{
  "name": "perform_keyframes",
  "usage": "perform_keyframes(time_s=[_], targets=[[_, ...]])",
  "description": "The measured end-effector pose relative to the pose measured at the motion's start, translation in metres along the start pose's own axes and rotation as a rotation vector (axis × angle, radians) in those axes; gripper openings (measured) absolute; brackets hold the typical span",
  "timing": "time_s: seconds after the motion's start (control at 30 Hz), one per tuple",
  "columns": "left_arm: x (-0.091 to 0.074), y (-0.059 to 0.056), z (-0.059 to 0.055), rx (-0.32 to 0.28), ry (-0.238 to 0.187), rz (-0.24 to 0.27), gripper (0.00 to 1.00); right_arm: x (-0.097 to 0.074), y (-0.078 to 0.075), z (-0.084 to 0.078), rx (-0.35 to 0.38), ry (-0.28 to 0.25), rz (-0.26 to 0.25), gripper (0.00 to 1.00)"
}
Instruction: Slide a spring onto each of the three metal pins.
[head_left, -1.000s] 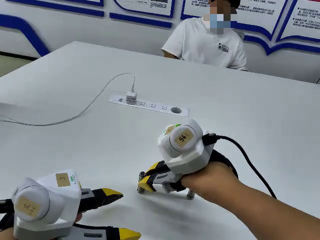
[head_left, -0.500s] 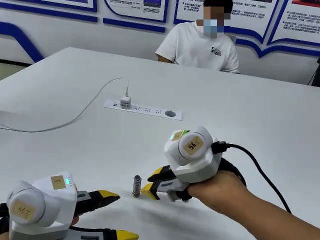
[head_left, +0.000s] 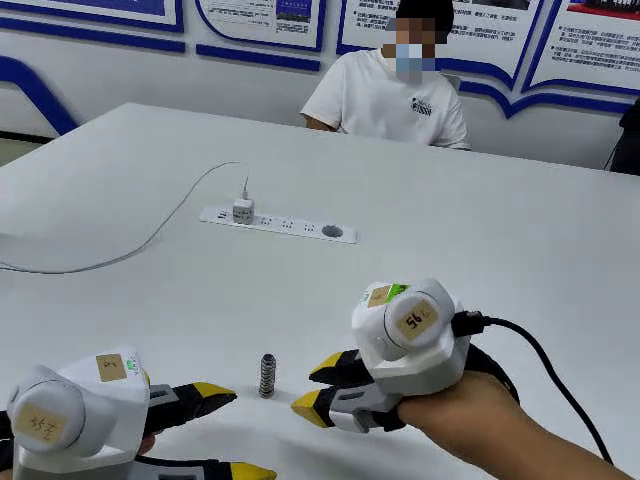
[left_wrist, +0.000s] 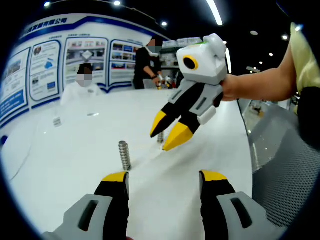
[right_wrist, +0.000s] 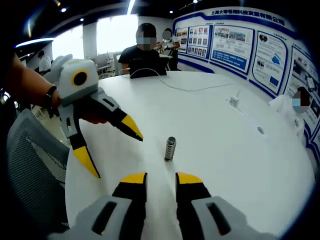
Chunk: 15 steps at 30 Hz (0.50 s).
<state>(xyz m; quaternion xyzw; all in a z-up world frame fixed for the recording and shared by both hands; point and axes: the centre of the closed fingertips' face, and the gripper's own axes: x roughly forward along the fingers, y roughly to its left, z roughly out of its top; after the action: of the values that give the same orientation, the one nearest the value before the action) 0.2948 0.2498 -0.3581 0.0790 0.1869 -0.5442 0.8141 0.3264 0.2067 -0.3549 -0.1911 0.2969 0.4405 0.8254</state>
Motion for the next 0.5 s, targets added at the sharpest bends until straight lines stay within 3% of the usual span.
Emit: perform_keyframes(time_s=[0.5], targets=[[0.001,-0.003,0.001,-0.002,-0.001,-0.005,0.6,-0.03,0.0,-0.017,0.041,-0.032,-0.036,0.28]])
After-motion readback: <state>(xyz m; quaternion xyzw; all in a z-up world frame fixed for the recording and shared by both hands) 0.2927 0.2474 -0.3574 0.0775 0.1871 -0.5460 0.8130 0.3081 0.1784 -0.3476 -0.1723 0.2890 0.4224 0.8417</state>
